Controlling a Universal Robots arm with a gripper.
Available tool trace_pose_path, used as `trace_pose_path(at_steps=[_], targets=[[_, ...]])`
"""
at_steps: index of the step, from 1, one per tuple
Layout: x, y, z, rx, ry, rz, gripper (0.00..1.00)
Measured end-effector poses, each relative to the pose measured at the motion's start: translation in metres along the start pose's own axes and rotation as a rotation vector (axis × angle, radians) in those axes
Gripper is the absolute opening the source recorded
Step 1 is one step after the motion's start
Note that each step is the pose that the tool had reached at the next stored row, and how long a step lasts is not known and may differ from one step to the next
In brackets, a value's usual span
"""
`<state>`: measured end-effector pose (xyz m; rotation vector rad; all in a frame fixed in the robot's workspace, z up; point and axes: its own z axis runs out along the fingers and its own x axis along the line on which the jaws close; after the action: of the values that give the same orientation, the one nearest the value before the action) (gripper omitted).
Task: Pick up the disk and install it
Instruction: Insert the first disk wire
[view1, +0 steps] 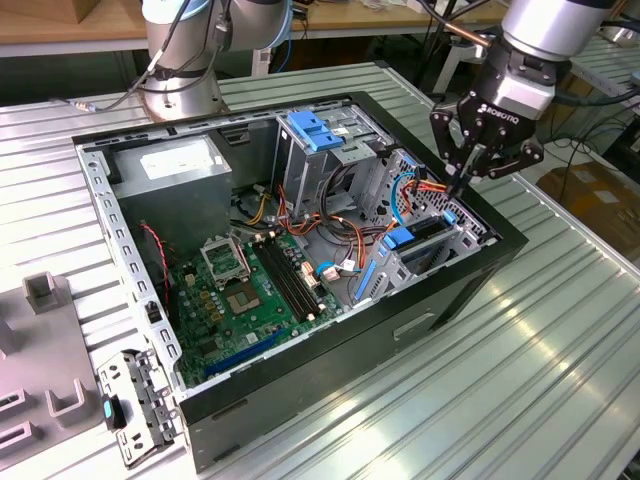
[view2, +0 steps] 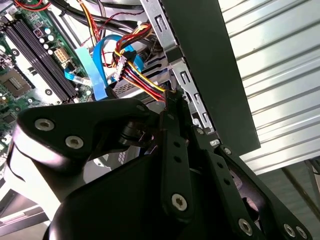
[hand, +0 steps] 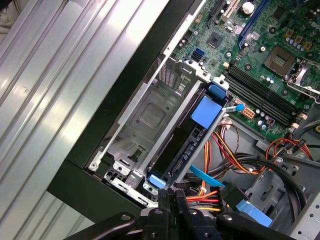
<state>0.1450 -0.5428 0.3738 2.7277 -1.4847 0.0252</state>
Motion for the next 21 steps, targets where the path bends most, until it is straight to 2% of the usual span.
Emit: trace_pose_path(at_steps=[7, 12, 13, 15, 16, 20, 21], targets=[[-0.0021, 0.0033, 0.0, -0.0004, -0.0003, 0.013, 0.16], [-0.0031, 0.0046, 0.0001, -0.0022, -0.0018, 0.072, 0.16], [-0.0038, 0.0057, 0.0, -0.0024, -0.0017, 0.074, 0.16], [-0.0082, 0.0127, 0.0001, -0.0024, -0.0018, 0.076, 0.16], [-0.0093, 0.0146, 0.0002, -0.0028, -0.0022, 0.091, 0.16], [-0.0096, 0.0147, 0.0004, -0.0047, -0.0033, 0.143, 0.16], [-0.0096, 0.0147, 0.0007, -0.0054, -0.0039, 0.168, 0.16]])
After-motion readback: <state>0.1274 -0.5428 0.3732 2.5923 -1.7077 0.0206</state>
